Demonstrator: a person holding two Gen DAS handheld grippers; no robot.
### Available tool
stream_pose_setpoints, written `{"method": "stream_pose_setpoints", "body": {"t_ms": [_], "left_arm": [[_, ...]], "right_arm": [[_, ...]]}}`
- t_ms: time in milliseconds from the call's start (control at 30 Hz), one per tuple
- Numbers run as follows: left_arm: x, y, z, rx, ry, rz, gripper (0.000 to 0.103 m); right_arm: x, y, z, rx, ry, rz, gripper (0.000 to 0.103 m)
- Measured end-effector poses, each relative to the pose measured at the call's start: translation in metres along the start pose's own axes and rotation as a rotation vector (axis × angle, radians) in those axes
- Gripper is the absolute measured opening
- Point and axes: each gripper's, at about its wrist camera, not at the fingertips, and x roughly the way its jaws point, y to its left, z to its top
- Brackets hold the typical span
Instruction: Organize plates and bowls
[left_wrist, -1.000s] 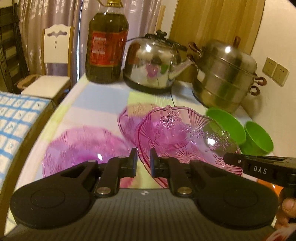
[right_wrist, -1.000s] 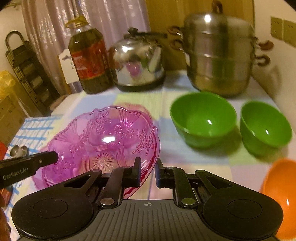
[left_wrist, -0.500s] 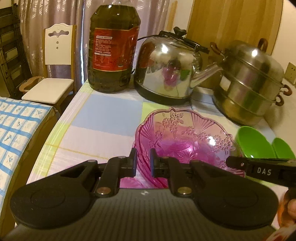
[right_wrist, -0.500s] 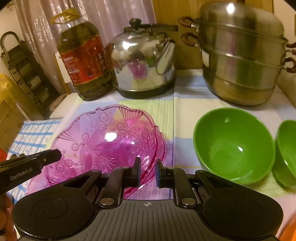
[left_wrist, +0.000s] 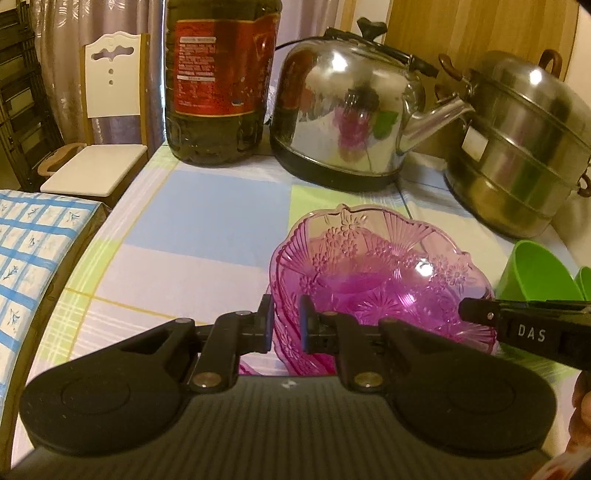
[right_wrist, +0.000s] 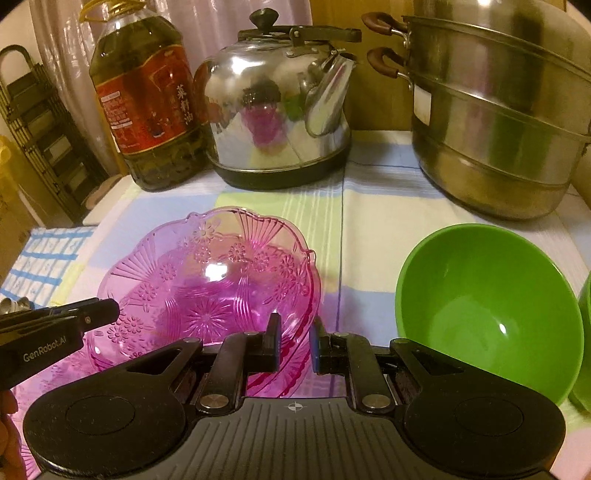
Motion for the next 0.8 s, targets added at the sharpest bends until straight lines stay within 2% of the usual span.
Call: {"method": "stream_pose_setpoints", "body": {"t_ms": [633, 700, 733, 767, 800], "left_arm": [[0.013, -0.003, -0.005, 0.017, 0.018, 0.039, 0.013], [0.014, -0.002, -0.006, 0.012, 0.018, 0.05, 0.019], [0.014, -0.001, -0.007, 0.009, 0.017, 0.053, 0.021], [0.013, 0.0, -0.007, 0.003, 0.014, 0.052, 0.021], [0.012, 0.001, -0.006, -0.004, 0.01, 0.049, 0.021]], "right_arm": [[0.014, -0.001, -0.005, -0.033, 0.019, 0.01, 0.016], [0.015, 0.002, -0.006, -0.068, 0.014, 0.004, 0.021], [0.015, 0.003, -0.007, -0.077, 0.012, 0.006, 0.032], [0.015, 0.003, -0.008, -0.075, 0.015, 0.013, 0.039], [0.016, 0.002, -0.009, -0.069, 0.023, 0.029, 0.04]]}}
